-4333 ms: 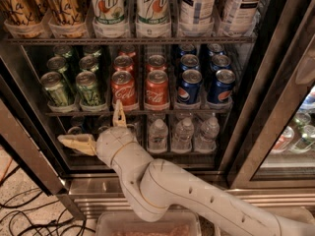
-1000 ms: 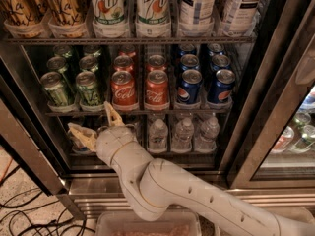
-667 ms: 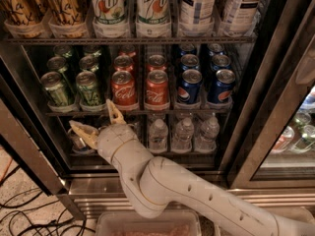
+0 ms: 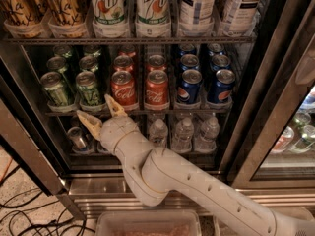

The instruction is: Pick green can from middle shelf of fridge

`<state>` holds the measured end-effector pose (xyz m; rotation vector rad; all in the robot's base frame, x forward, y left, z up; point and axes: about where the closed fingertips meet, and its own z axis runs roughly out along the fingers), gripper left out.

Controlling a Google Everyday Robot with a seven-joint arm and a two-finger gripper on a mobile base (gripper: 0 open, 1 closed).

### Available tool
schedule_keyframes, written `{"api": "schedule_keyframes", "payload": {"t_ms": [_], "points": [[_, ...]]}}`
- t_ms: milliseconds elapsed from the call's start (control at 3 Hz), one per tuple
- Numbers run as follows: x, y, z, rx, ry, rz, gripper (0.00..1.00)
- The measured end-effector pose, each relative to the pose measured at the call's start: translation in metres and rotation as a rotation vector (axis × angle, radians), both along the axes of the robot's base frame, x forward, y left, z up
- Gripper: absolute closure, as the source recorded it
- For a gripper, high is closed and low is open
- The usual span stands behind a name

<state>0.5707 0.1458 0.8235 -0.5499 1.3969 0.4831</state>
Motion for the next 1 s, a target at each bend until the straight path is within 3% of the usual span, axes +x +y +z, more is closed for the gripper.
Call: {"api": "schedule_keyframes", "payload": {"t_ms": [333, 1000], "points": [[0.016, 0.0, -0.001, -0.003, -0.001, 0.006, 0.28], [0.042, 0.005, -0.001, 0.0, -0.004, 0.032, 0.28]]}}
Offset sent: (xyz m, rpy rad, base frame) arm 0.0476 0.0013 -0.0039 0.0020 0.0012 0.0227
